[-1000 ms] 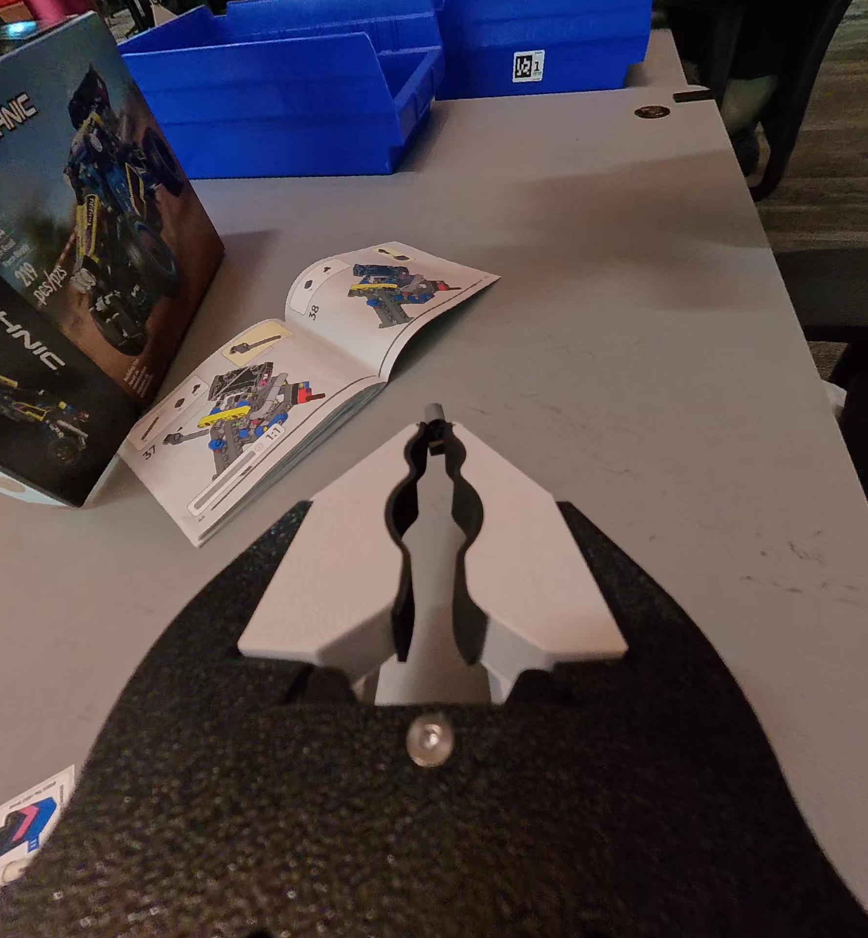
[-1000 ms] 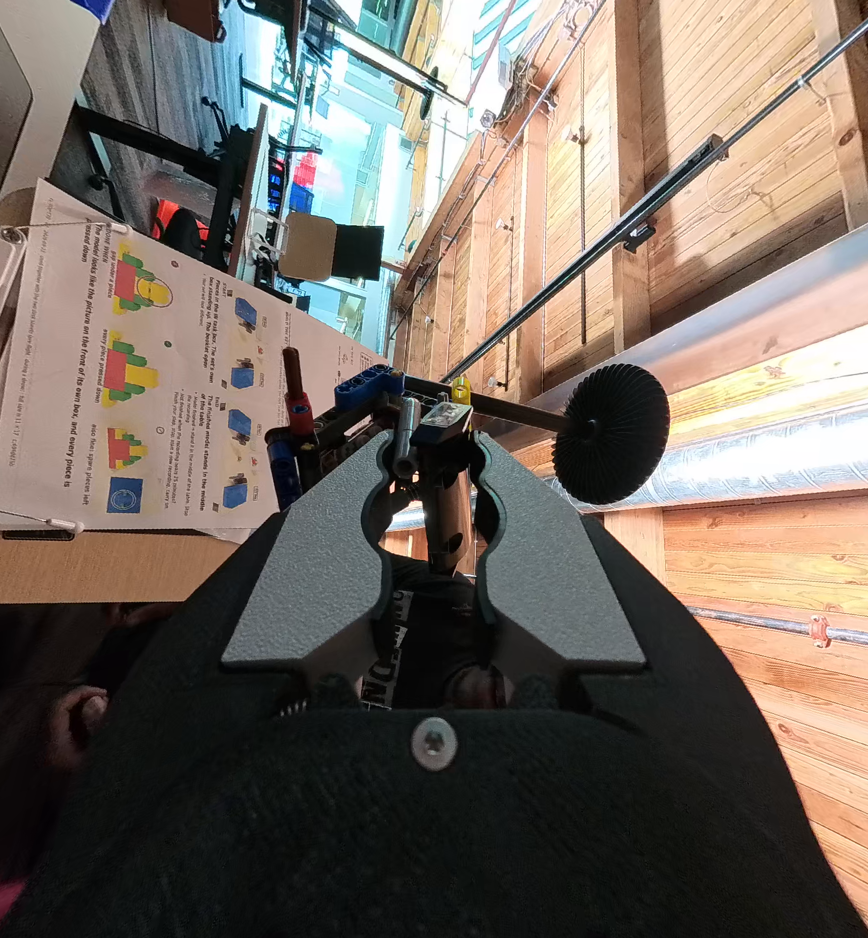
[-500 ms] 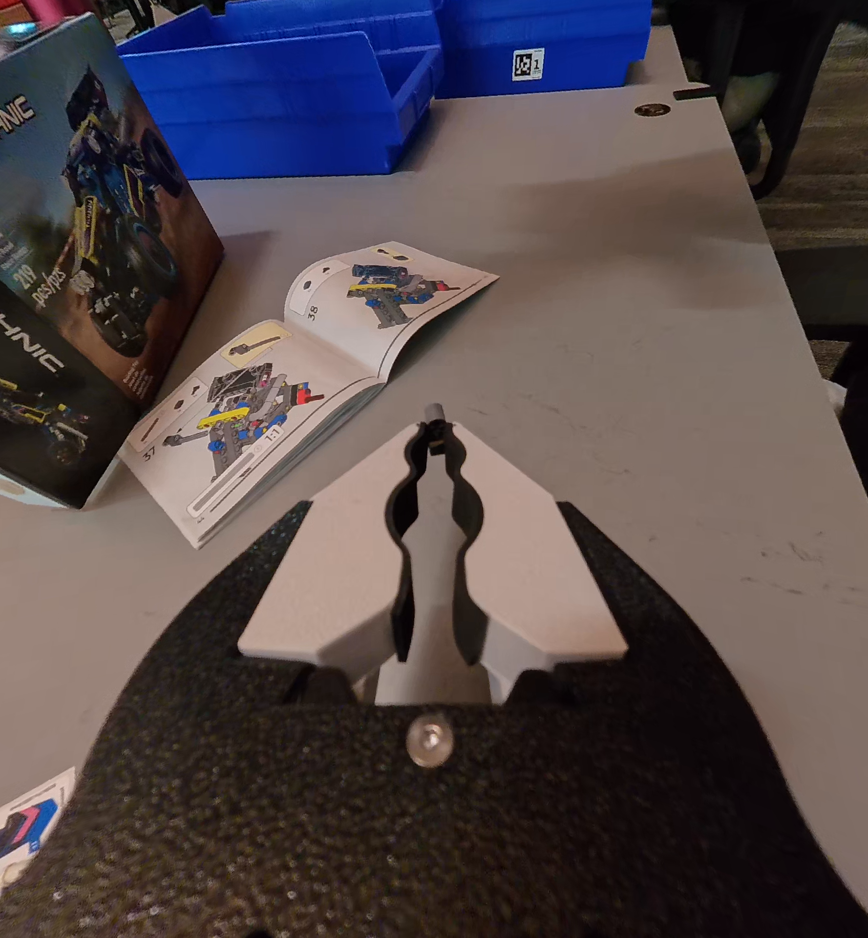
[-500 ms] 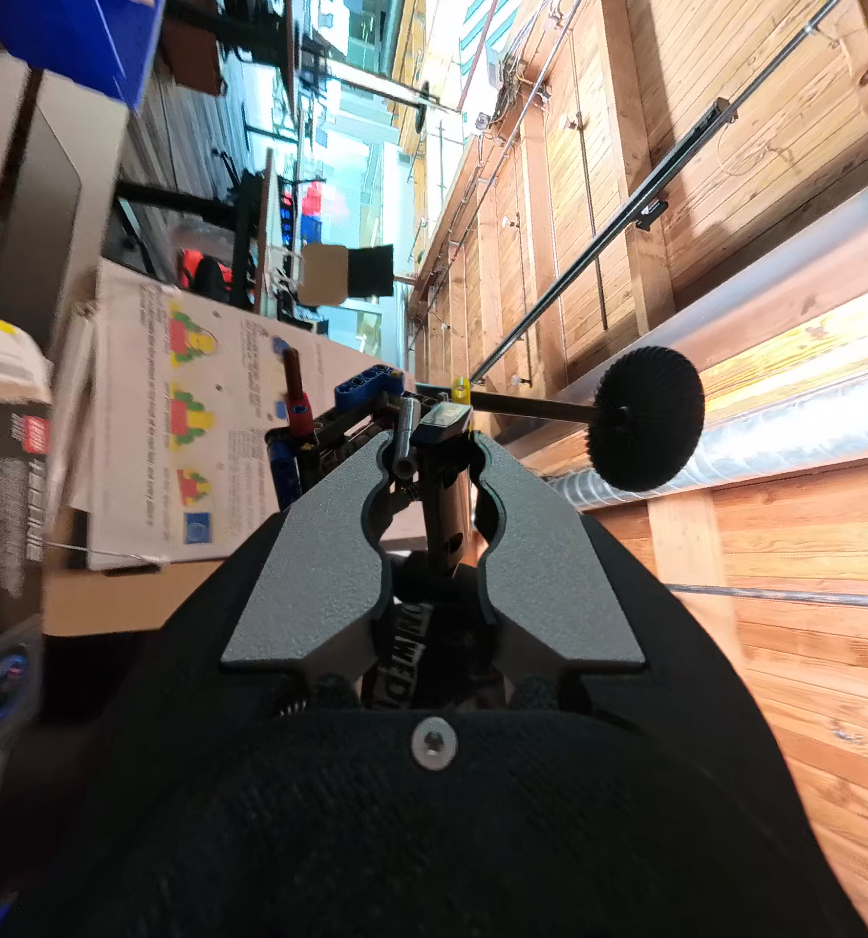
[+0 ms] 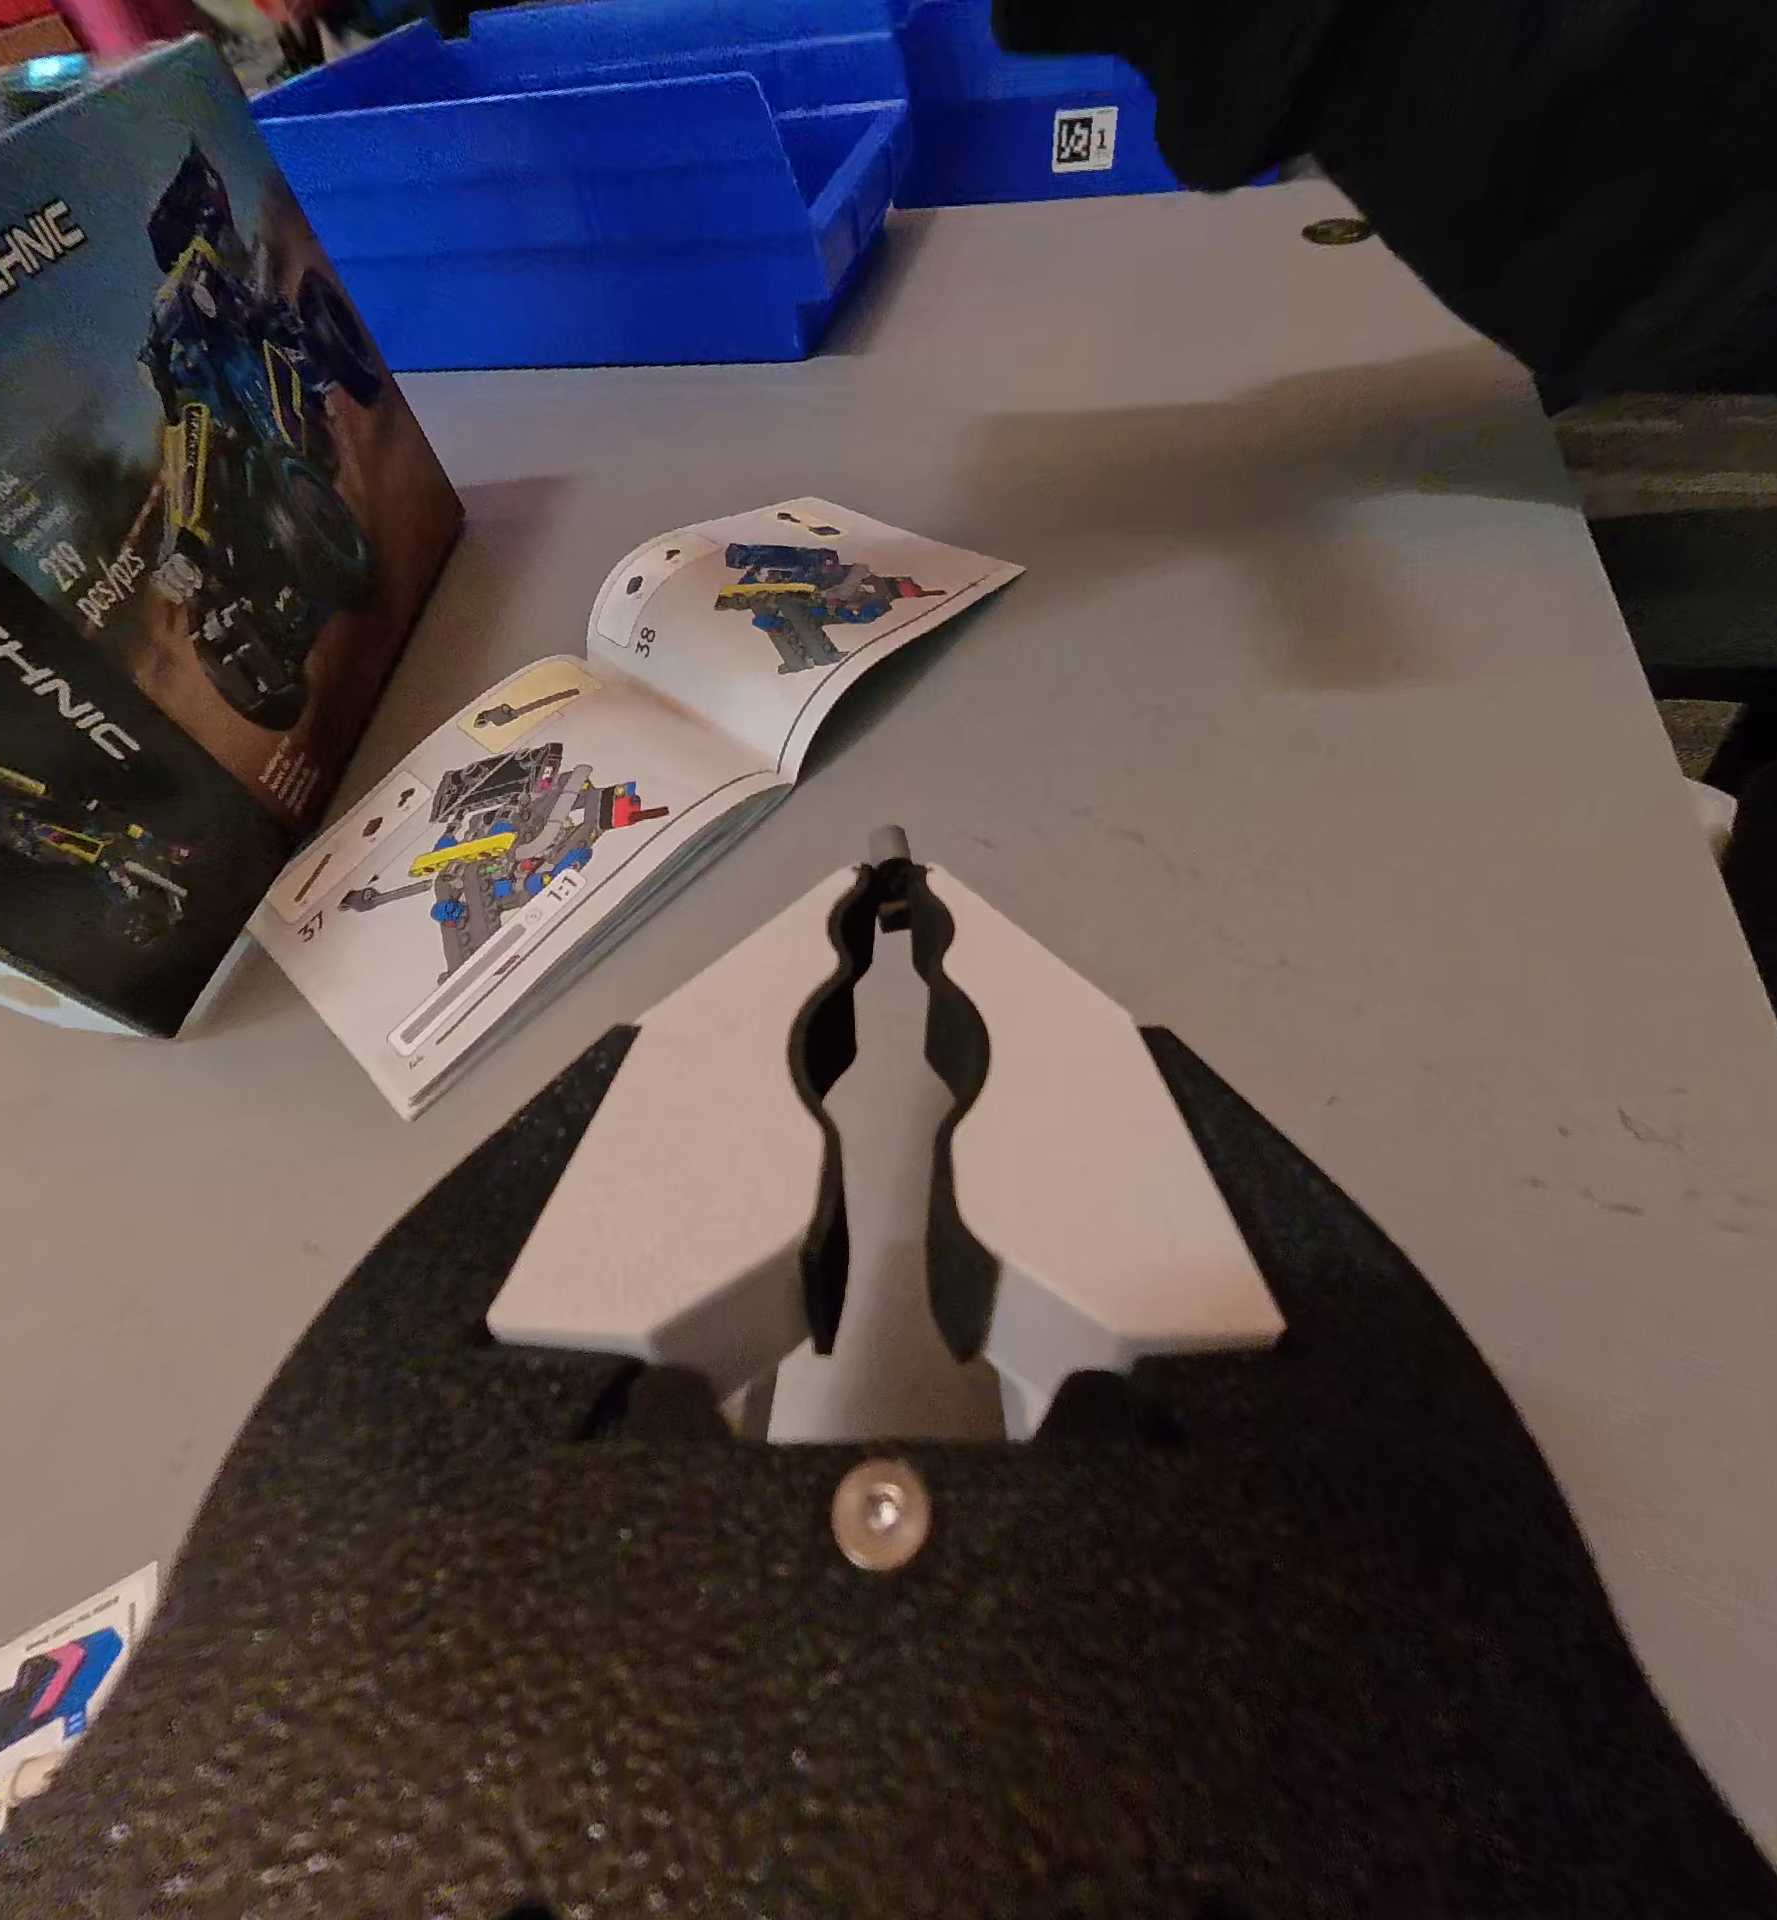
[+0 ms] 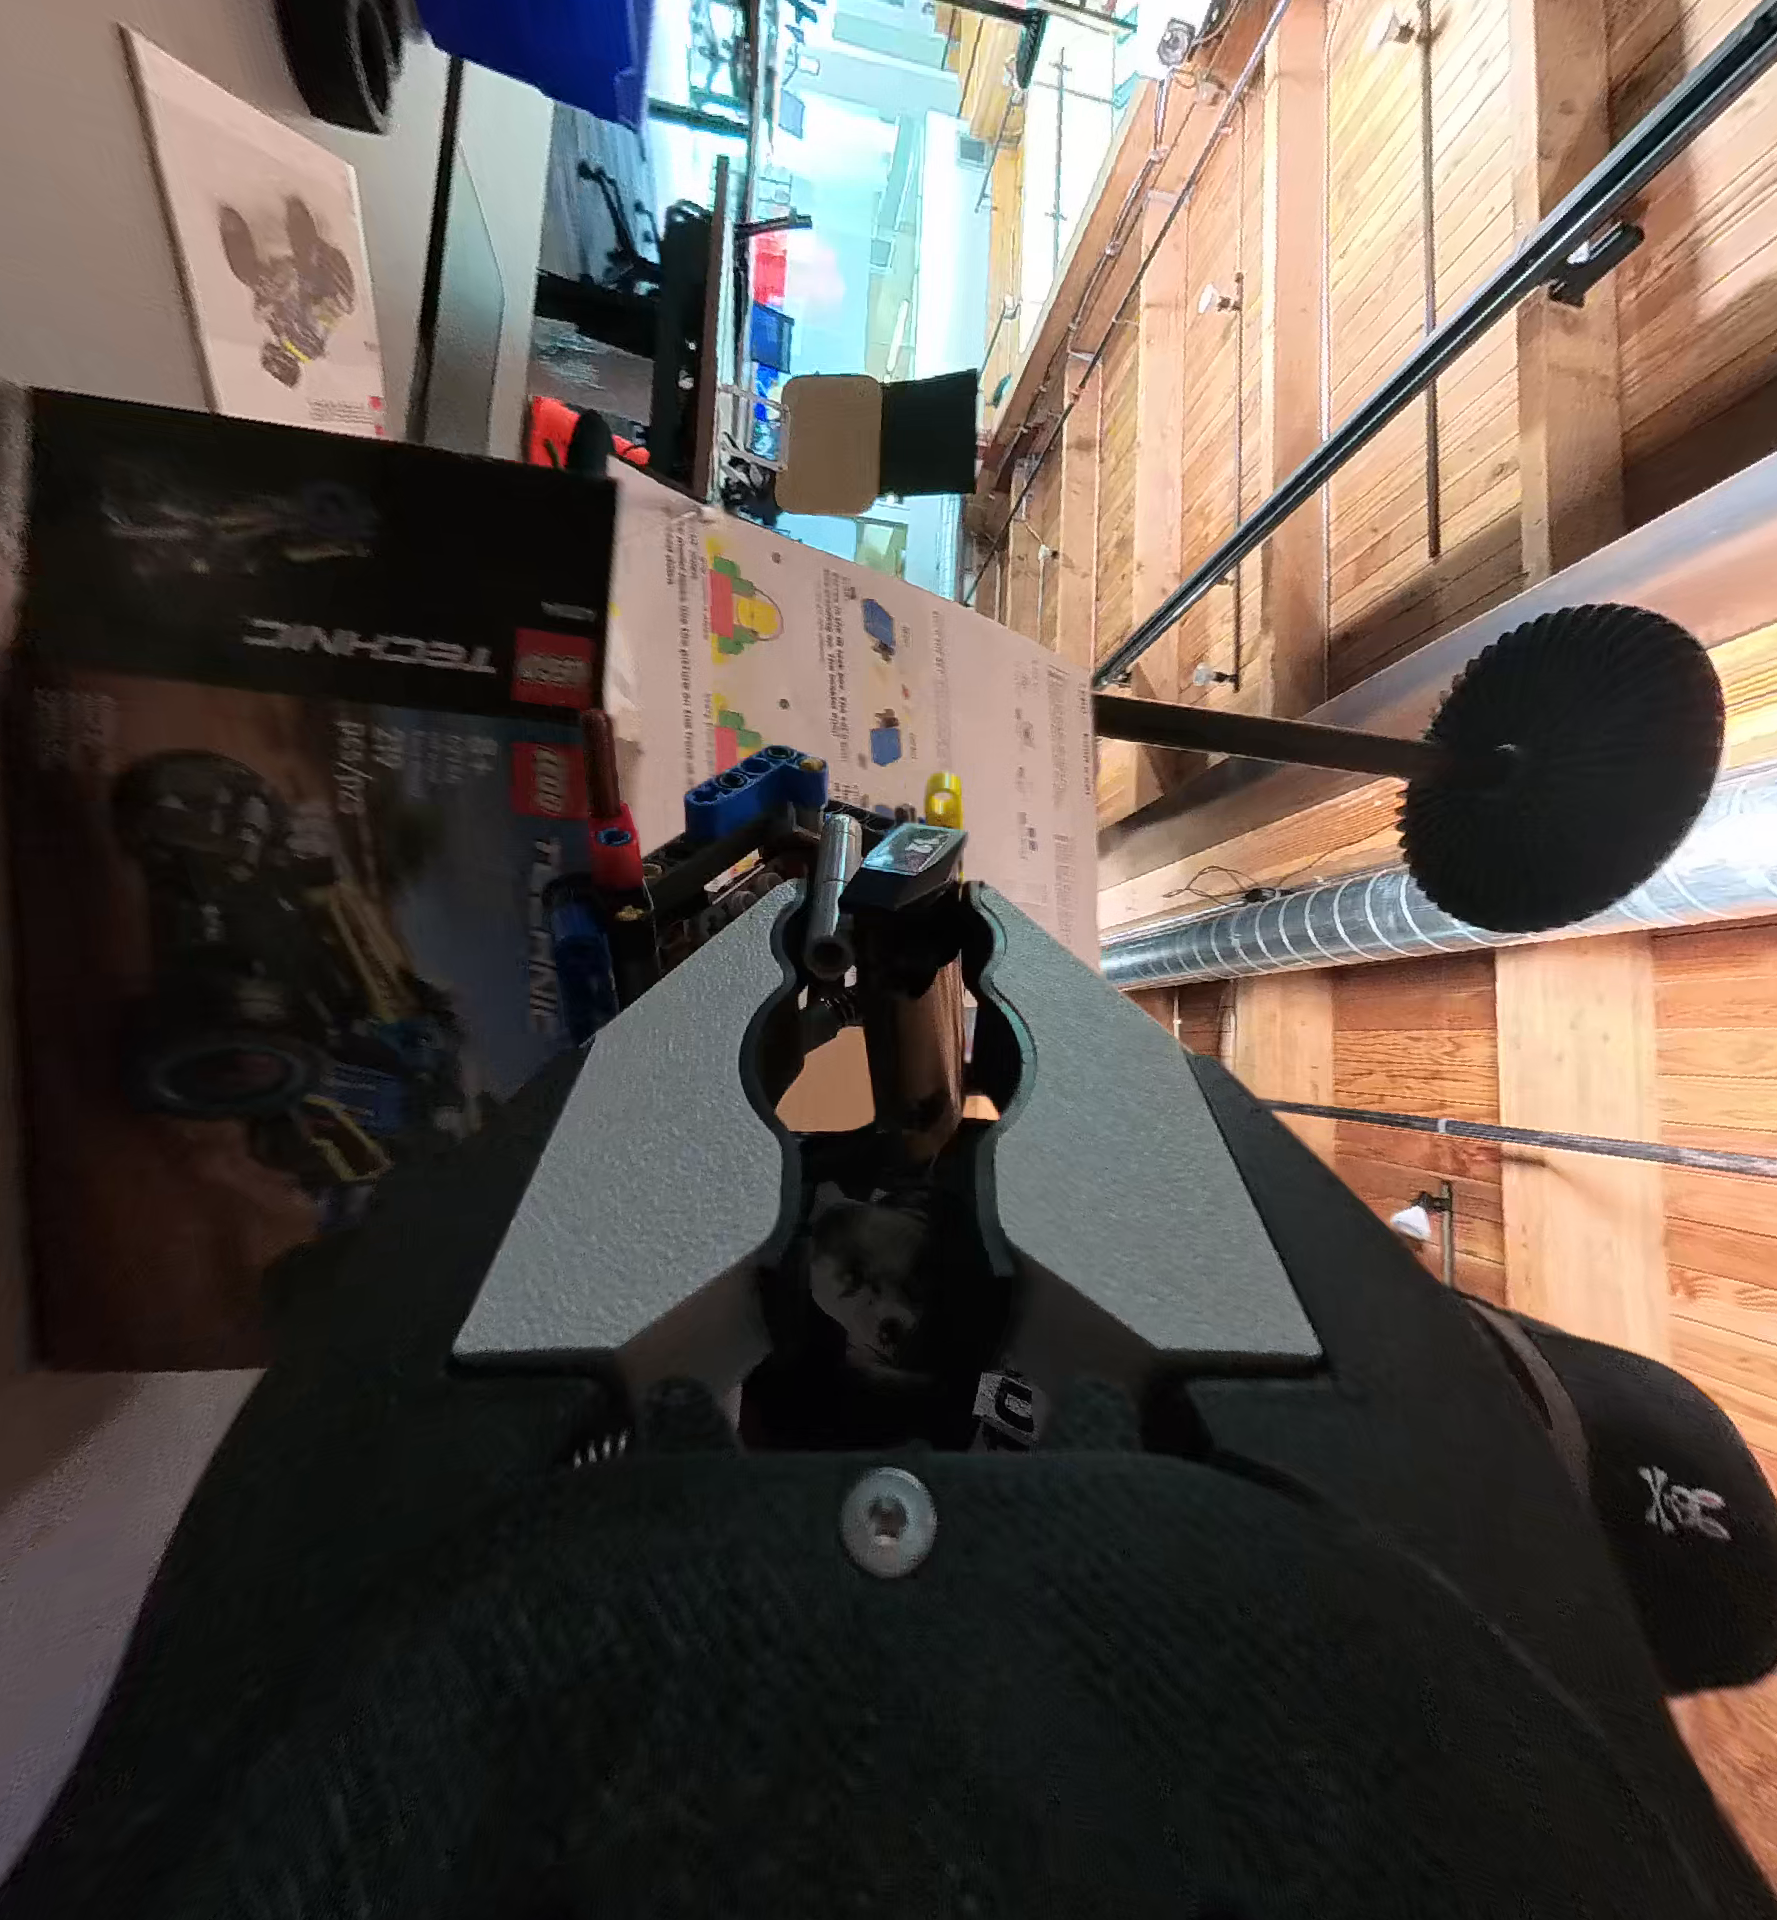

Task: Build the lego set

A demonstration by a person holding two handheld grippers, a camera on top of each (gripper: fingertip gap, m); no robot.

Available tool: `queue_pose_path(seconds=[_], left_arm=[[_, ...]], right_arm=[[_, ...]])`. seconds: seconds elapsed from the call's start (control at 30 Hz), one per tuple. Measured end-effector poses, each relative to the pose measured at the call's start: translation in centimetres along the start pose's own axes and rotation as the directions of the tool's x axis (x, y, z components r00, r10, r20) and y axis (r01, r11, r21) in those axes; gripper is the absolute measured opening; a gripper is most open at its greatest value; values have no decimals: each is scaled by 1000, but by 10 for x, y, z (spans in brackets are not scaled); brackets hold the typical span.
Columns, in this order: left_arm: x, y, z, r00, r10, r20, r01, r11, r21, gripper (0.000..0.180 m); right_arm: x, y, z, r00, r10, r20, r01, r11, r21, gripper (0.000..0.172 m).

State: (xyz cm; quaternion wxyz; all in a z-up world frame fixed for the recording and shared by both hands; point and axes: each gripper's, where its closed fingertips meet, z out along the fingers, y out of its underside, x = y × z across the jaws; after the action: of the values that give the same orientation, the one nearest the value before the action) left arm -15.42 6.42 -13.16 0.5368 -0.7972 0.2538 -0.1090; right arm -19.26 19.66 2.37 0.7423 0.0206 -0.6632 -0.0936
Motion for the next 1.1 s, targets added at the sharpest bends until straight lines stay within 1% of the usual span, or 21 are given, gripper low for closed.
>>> queue_pose_path(seconds=[0.17, 0.4, 0.6, 0.77, 0.97, 1.1], left_arm=[[-1, 1, -1, 1000, -1, 5, 1, 1000, -2, 3], [0, 1, -1, 1000, 1, 1, -1, 1000, -1, 3], [0, 1, 0, 1000, 0, 0, 0, 1000, -3, 3], [1, 1, 0, 1000, 1, -3, -1, 1000, -4, 3], [1, 1, 0, 1000, 1, -3, -1, 1000, -5, 3], [1, 1, 0, 1000, 1, -3, -1, 1000, -6, 3]], right_arm=[[34, 7, 4, 998, -28, -55, 28, 1000, 2, 24], [57, 7, 9, 994, -84, -66, 85, 996, 12, 24], [79, 7, 13, 991, -103, -84, 105, 994, 23, 24], [90, 7, 16, 988, -121, -97, 124, 992, 24, 24], [95, 7, 20, 986, -140, -91, 144, 989, 31, 24], [101, 10, 23, 988, -125, -95, 129, 991, 35, 24]])
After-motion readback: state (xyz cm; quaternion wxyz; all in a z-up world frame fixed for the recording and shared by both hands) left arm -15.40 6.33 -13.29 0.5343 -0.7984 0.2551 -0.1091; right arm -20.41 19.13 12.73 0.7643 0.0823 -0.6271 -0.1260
